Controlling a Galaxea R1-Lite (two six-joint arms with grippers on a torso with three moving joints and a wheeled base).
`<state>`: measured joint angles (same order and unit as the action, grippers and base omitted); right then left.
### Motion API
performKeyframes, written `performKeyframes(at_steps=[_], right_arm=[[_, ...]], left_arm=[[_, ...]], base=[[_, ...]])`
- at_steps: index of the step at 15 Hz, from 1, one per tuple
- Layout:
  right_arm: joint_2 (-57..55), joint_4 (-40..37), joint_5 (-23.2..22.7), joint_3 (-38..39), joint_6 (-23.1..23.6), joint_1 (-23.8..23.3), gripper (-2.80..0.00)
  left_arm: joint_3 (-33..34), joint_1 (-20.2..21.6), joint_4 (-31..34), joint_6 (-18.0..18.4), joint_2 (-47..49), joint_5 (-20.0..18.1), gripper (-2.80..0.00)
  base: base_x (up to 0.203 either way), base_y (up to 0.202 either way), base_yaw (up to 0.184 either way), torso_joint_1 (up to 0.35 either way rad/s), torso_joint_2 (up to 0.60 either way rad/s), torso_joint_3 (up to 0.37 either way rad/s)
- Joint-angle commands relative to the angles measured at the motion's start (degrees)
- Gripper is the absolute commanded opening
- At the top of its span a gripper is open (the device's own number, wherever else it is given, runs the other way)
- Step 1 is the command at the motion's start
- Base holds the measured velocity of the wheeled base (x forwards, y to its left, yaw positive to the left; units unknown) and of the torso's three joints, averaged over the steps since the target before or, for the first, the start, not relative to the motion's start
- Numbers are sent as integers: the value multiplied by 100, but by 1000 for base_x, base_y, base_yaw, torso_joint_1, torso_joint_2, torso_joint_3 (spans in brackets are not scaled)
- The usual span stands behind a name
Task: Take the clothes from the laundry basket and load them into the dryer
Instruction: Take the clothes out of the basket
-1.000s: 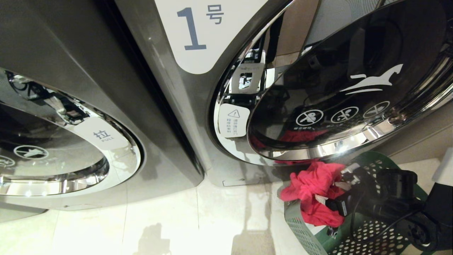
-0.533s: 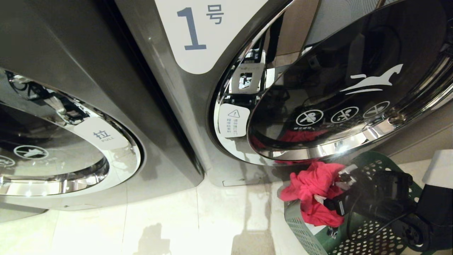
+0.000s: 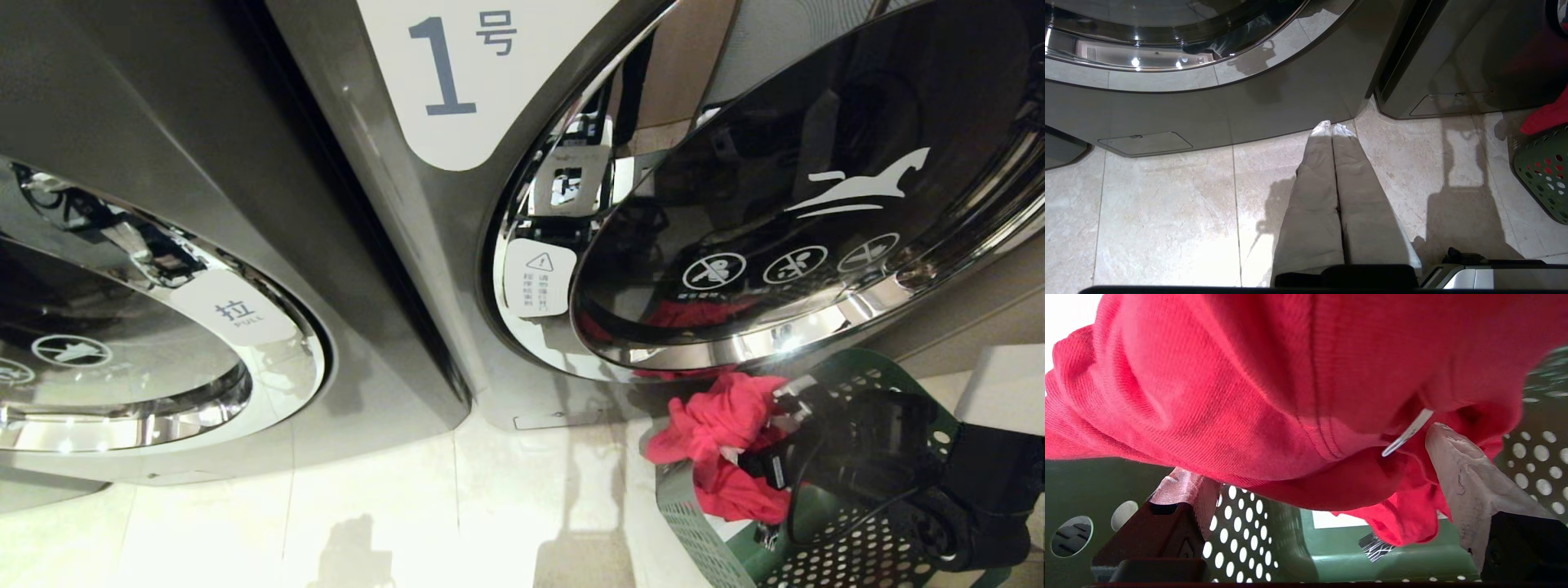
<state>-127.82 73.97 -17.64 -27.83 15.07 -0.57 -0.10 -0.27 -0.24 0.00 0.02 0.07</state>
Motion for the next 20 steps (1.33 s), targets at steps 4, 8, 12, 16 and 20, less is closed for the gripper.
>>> performKeyframes(at_steps=[4,8,12,16,20], right_arm=[[-111,38,-11,-170,-21,66,-280],[-138,5,-3,-196,-275,159,-280],[116,-177,-3,-10,-301,196,-280],[699,-455,-18,588,-302,232,-280],[1682,-680,-11,1328,-272,251,-280]], left_arm=[[1,0,-2,0,-11,1,-280],[1,0,-2,0,-11,1,-280],[1,0,-2,0,-11,1,-280],[1,0,-2,0,-11,1,-280],[1,0,-2,0,-11,1,-280]], base=[[0,0,0,0,0,0],[0,0,0,0,0,0],[0,0,0,0,0,0],[0,0,0,0,0,0],[0,0,0,0,0,0]])
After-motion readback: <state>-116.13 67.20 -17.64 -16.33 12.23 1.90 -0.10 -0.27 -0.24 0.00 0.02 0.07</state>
